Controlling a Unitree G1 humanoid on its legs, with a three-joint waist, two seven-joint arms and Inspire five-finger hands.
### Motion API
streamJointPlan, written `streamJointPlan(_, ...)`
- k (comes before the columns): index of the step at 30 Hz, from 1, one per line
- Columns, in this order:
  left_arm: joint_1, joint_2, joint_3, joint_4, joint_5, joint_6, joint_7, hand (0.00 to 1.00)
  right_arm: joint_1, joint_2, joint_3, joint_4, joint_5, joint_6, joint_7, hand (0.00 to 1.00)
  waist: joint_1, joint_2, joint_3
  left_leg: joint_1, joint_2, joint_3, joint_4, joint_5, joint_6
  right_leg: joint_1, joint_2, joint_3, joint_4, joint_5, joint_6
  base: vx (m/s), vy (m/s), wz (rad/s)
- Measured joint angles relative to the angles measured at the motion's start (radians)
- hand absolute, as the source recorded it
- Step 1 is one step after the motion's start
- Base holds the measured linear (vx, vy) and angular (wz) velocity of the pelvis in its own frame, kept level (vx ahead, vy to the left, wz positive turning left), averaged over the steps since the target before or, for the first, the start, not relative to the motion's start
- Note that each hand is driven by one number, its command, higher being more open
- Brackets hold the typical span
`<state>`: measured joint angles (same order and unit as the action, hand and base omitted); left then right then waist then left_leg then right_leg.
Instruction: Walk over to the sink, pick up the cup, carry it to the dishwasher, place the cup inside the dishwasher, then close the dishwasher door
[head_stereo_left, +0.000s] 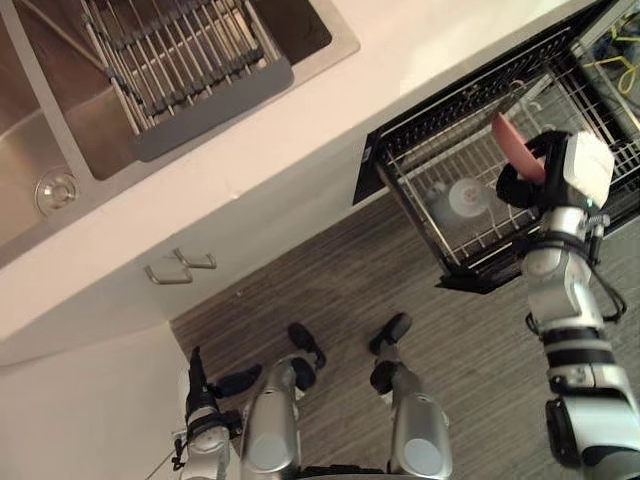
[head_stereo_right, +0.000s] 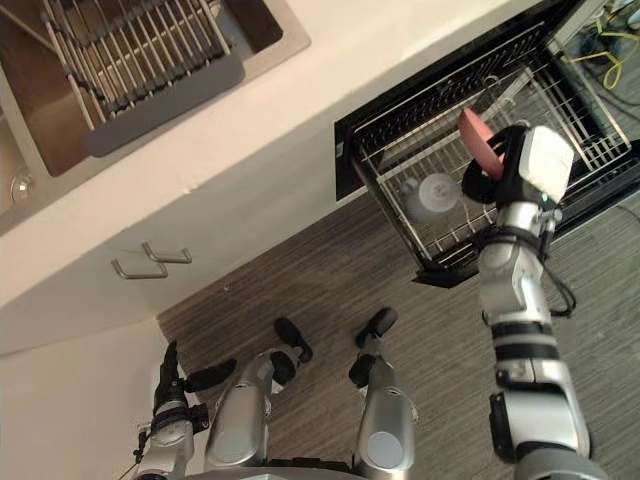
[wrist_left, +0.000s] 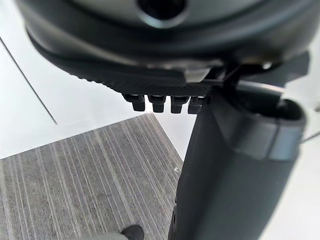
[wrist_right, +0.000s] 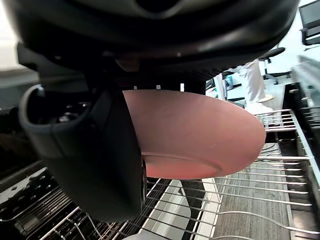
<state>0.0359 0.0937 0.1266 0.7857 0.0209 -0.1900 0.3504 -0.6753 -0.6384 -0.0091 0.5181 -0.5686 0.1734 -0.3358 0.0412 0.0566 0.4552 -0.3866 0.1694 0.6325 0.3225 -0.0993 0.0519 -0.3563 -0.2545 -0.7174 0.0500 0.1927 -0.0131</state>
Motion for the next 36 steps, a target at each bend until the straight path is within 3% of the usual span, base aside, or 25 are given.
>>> streamJointPlan(9,-0.021,0.004,-0.054,-0.022,-0.050,0.000,-0.003,1.00,-0.232,-0.091,0.134,0.237,0.151,0.001,0.101,0.00,0.028,0.034,0.018,-0.032,-0.016,-0.007,-0.008,0.017,0.012,-0.025,-0.005,0.002,-0.020,0.023,-0.006,-0.01,0.083,0.05)
streamJointPlan(10,-0.021,0.005,-0.068,-0.026,-0.063,0.001,-0.006,1.00,-0.262,-0.095,0.144,0.278,0.176,0.000,0.124,1.00,0.031,0.037,0.019,-0.032,-0.022,-0.014,-0.018,0.024,0.013,-0.028,-0.008,0.005,-0.020,0.024,-0.007,0.01,0.068,0.00)
streamJointPlan(21,-0.021,0.002,-0.114,-0.043,-0.079,-0.001,-0.008,1.00,-0.319,-0.149,0.148,0.375,0.196,0.011,0.130,1.00,0.025,0.048,0.025,0.019,-0.038,-0.012,-0.062,0.043,0.014,0.006,-0.016,0.005,-0.017,0.024,-0.007,0.03,0.064,0.00)
streamJointPlan(28,-0.014,0.002,-0.113,-0.049,-0.076,0.007,-0.014,1.00,-0.282,-0.188,0.037,0.240,0.277,-0.006,0.077,1.00,0.013,0.047,0.024,0.120,-0.058,-0.002,-0.136,0.065,0.001,0.083,-0.012,0.006,-0.035,0.020,0.001,0.05,0.058,-0.03)
streamJointPlan(31,0.006,0.002,-0.110,-0.047,-0.055,0.013,-0.028,1.00,-0.210,-0.190,-0.050,0.167,0.354,-0.022,0.026,1.00,0.000,0.038,0.002,0.174,-0.066,0.002,-0.174,0.073,-0.011,0.127,-0.004,0.007,-0.051,0.015,0.008,0.08,0.035,-0.05)
streamJointPlan(36,0.024,0.000,-0.104,-0.024,-0.026,0.018,-0.029,1.00,-0.034,-0.186,-0.203,0.132,0.493,-0.032,-0.012,1.00,-0.017,0.002,-0.046,0.251,-0.072,0.008,-0.224,0.081,-0.024,0.184,0.008,0.032,-0.055,0.004,0.023,0.07,0.042,-0.04)
